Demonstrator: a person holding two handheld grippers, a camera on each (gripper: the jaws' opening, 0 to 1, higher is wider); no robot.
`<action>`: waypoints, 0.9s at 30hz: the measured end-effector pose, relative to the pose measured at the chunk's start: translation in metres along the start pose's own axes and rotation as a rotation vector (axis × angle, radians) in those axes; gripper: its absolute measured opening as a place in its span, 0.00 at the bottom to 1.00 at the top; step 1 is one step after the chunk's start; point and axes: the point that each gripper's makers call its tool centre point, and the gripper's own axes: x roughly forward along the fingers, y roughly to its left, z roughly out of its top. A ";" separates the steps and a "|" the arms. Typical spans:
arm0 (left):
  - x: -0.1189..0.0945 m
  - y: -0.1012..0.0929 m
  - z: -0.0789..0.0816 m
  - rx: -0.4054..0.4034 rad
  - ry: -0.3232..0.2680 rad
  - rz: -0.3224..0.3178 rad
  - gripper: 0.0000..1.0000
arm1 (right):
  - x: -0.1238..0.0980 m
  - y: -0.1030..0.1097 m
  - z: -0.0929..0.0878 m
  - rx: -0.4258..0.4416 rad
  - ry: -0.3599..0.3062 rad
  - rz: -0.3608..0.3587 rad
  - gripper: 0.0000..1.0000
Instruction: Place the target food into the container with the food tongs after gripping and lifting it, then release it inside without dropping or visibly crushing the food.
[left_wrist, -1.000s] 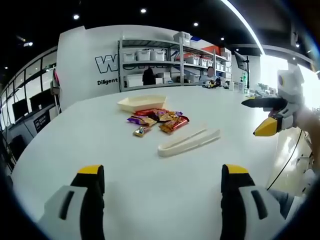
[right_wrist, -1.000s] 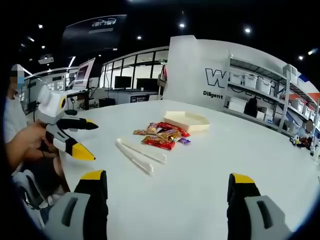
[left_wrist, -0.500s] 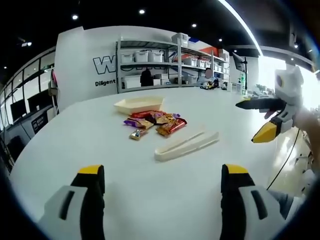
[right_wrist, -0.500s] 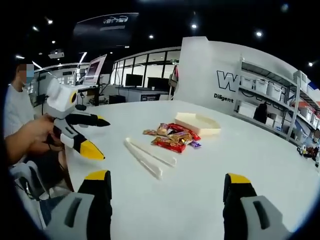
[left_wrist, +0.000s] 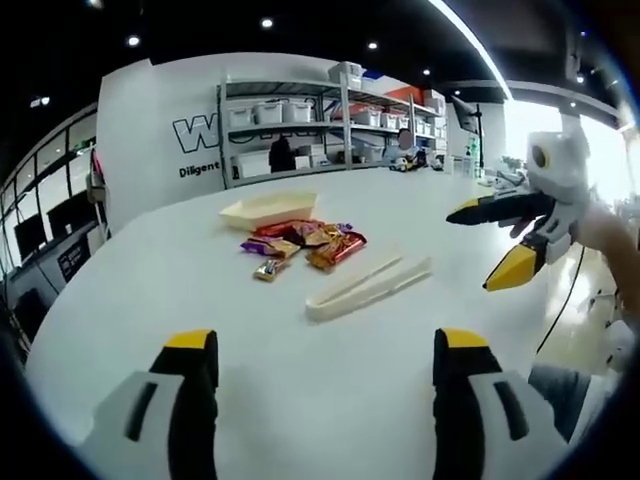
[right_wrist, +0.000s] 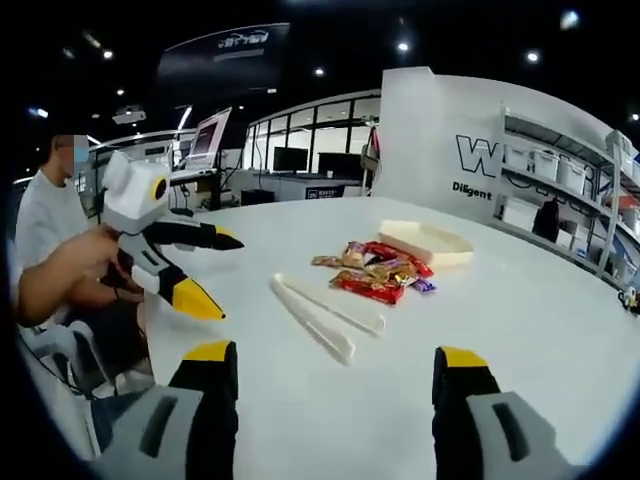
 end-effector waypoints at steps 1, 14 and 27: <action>0.000 0.001 0.000 0.001 0.000 0.003 0.86 | 0.000 0.000 0.001 -0.004 -0.004 -0.001 0.74; 0.002 -0.006 0.002 -0.034 -0.022 -0.042 0.74 | -0.001 -0.004 -0.001 -0.028 -0.022 -0.004 0.61; 0.004 0.000 -0.002 -0.044 -0.035 -0.044 0.65 | 0.006 -0.002 0.010 -0.018 -0.081 0.020 0.55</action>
